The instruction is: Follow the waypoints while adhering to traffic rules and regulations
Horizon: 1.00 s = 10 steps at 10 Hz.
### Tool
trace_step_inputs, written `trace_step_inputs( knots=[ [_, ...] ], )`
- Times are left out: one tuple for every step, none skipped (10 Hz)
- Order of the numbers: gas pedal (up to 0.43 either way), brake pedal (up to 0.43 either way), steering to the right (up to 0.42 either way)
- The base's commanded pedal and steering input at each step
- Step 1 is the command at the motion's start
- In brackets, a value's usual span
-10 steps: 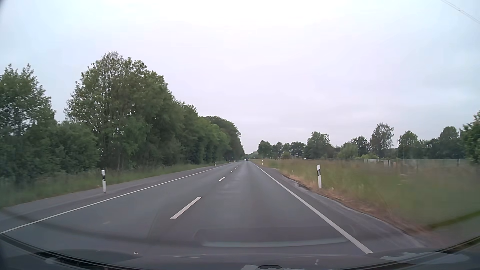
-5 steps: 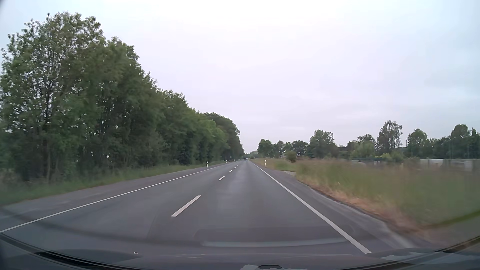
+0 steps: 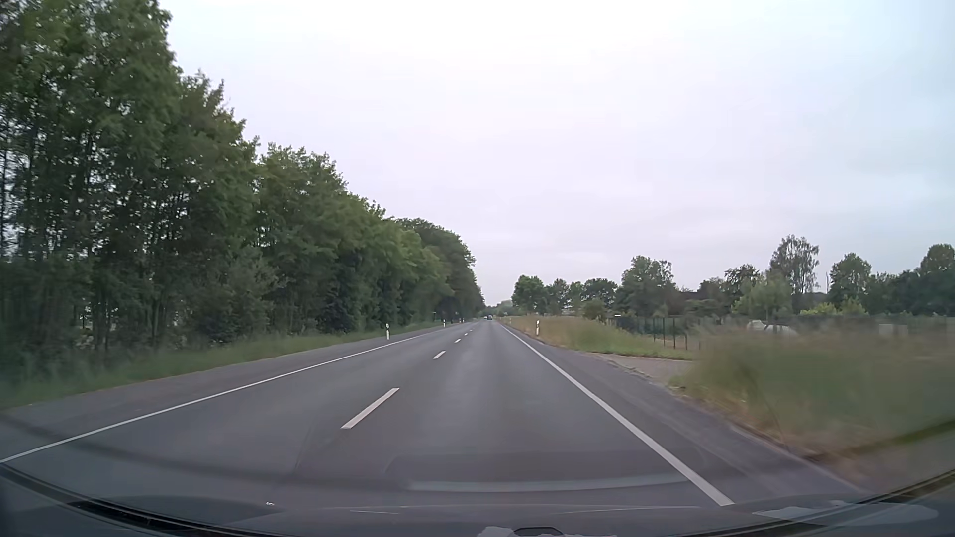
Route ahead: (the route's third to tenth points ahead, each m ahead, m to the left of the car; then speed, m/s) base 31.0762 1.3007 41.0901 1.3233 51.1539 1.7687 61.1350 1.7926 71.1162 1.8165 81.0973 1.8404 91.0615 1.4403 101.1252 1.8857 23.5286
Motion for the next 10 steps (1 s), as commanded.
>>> trace_step_inputs(
  knots=[
    [0.220, 0.000, 0.000],
    [0.220, 0.000, 0.000],
    [0.220, 0.000, 0.000],
    [0.220, 0.000, -0.001],
    [0.220, 0.000, -0.001],
    [0.220, 0.000, -0.001],
    [0.220, 0.000, -0.001],
    [0.220, 0.000, -0.001],
    [0.220, 0.000, -0.001],
    [0.220, 0.000, -0.001]
  ],
)
